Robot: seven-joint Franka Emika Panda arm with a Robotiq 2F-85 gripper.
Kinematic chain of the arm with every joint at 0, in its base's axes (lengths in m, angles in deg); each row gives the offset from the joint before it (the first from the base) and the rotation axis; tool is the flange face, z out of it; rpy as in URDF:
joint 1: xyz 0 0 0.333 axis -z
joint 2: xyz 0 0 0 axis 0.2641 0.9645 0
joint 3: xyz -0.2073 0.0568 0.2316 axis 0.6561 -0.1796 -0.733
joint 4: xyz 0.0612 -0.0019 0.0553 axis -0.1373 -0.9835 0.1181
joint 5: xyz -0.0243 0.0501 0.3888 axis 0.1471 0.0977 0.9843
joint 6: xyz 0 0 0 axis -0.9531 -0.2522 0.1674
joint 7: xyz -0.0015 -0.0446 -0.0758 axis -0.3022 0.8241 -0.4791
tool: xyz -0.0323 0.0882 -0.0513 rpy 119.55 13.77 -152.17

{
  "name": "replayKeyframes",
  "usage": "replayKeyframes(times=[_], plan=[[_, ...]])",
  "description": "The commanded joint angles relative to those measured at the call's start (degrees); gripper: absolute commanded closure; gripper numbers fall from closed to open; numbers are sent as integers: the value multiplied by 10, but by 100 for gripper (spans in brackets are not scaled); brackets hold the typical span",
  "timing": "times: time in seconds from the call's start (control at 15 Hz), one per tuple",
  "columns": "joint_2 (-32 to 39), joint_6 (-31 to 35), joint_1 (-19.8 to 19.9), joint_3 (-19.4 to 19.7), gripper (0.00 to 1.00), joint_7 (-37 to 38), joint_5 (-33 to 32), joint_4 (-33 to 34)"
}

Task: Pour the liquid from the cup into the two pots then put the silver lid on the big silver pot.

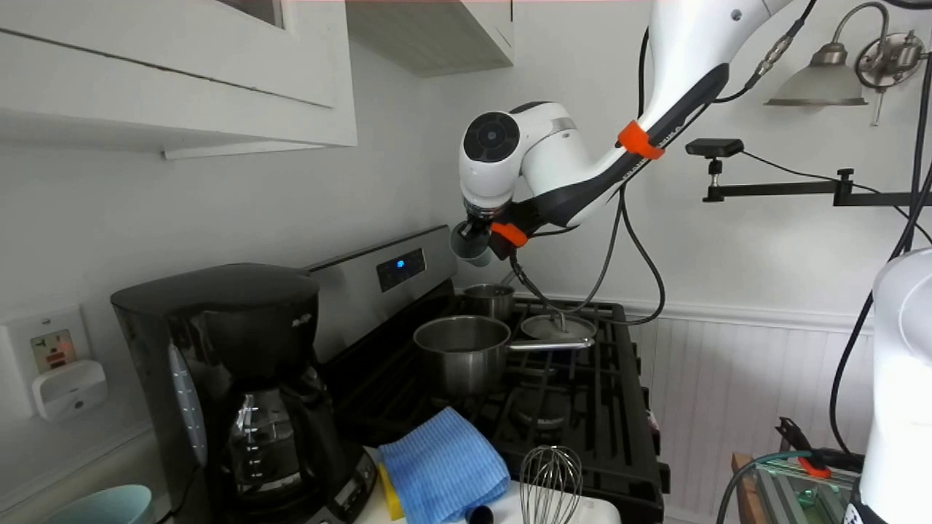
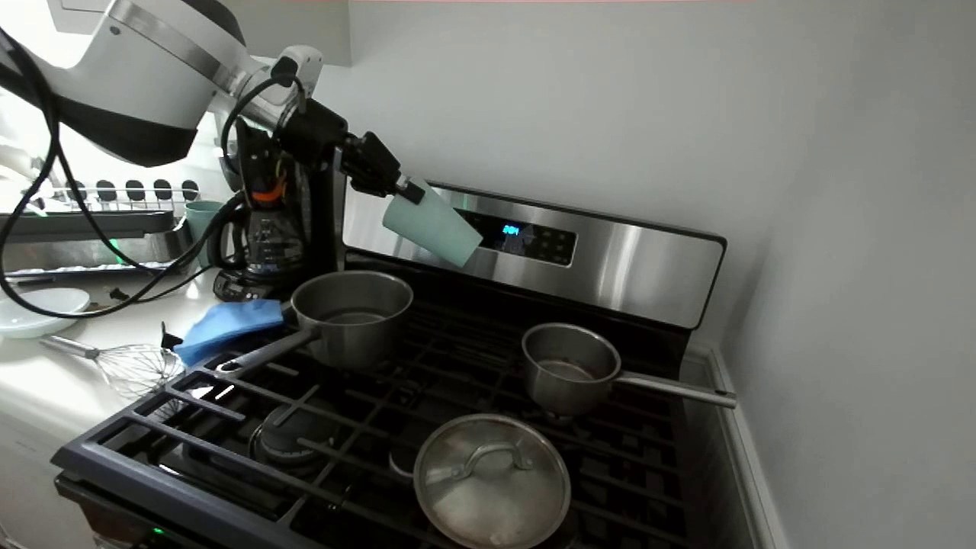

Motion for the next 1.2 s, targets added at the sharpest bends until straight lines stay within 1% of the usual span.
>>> replayKeyframes(times=[0.0, 0.2, 0.33, 0.67, 1.0, 1.13], plan=[[49, -56, 7, -2, 99, 35, 6, 51], [98, -100, 19, 8, 99, 62, 25, 107], [134, -115, 29, 13, 99, 79, 40, 148], [220, -105, 58, 19, 99, 94, 68, 241], [297, -101, 82, 24, 99, 94, 62, 331], [321, -100, 90, 25, 99, 93, 66, 357]])
